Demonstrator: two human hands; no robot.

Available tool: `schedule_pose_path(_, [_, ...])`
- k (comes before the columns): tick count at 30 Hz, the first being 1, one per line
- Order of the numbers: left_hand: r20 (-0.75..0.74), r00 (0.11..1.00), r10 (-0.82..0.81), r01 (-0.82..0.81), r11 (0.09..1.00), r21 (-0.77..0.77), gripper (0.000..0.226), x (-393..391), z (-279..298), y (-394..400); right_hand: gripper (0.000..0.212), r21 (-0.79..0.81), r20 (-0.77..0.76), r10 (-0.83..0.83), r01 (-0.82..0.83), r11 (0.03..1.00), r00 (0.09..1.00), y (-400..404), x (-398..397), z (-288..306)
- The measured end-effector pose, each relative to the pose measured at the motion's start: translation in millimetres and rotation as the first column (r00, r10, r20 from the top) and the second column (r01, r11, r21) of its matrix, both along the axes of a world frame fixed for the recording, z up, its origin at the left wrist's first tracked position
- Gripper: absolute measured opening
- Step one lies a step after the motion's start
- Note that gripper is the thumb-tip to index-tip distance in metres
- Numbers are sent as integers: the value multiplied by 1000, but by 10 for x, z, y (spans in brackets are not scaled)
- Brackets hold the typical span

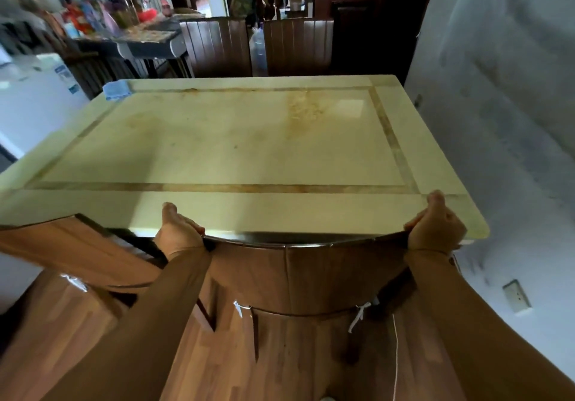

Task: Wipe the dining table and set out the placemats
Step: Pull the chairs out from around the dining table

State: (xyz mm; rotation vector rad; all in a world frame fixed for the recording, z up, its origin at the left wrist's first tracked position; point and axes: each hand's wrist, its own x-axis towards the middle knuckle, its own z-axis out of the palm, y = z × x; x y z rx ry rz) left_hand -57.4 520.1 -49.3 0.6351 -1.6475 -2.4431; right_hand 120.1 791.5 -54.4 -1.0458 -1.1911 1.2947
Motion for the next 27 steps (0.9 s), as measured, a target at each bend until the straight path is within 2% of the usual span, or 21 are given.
schedule_pose_path(5, [25,1000,6,-4,998,-55,66,-167,-179,22,51,-41,2,26,-26,999,1000,33,-228,-189])
schedule_pose_path(13, [101,995,-8,26,985,-169,62,-327,-212,-14,50,-23,38,43,-42,999,998,-14,-355,-276])
schedule_pose_path(20, [179,983,-35,71,977,-200,47,-353,-190,-76,51,-50,121,37,-31,998,992,-70,-350,-250])
schedule_pose_path(25, [244,964,-102,189,910,-368,44,-410,-141,-171,52,-58,247,77,-64,996,966,-153,-301,-203])
schedule_pose_path(27, [248,962,-113,221,857,-466,45,-390,-127,-175,51,-48,299,107,-97,994,948,-196,-270,-179])
